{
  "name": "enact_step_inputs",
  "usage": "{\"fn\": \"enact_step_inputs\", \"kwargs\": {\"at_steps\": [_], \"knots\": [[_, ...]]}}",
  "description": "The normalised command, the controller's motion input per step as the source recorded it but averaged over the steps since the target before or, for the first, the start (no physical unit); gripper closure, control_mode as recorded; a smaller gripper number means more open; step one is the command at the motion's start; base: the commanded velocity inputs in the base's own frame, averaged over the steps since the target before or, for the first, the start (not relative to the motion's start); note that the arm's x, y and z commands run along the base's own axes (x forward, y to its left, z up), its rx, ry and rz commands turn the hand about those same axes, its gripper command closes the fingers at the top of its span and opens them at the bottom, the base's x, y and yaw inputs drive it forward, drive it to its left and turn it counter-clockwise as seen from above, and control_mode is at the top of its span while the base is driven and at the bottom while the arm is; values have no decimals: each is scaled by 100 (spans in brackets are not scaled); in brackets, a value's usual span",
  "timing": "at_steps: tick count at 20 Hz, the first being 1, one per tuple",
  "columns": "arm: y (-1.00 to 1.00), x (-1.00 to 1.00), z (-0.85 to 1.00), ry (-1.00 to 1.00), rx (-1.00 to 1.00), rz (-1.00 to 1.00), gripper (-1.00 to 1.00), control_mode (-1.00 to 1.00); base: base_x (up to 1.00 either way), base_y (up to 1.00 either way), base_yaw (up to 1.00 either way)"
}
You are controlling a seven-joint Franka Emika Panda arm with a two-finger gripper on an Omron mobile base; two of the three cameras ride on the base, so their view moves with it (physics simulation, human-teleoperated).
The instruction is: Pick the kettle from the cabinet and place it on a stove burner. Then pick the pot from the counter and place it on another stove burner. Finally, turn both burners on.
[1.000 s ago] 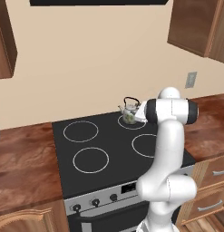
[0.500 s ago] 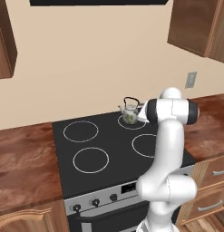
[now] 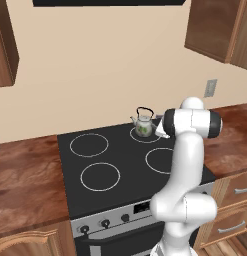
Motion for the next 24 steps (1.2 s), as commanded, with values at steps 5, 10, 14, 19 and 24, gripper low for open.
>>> {"fn": "enact_step_inputs", "kwargs": {"at_steps": [5, 10, 14, 19, 24], "knots": [[-11, -43, 2, -8, 0, 0, -100, -100, 0, 0, 0], [-6, -61, 21, -14, -3, 0, -100, -100, 0, 0, 0], [0, -54, 43, -17, -9, 0, -100, -100, 0, 0, 0], [0, -50, 45, -17, -13, 0, -100, -100, 0, 0, 0], [0, -52, 42, -18, -13, 0, -100, -100, 0, 0, 0]]}}
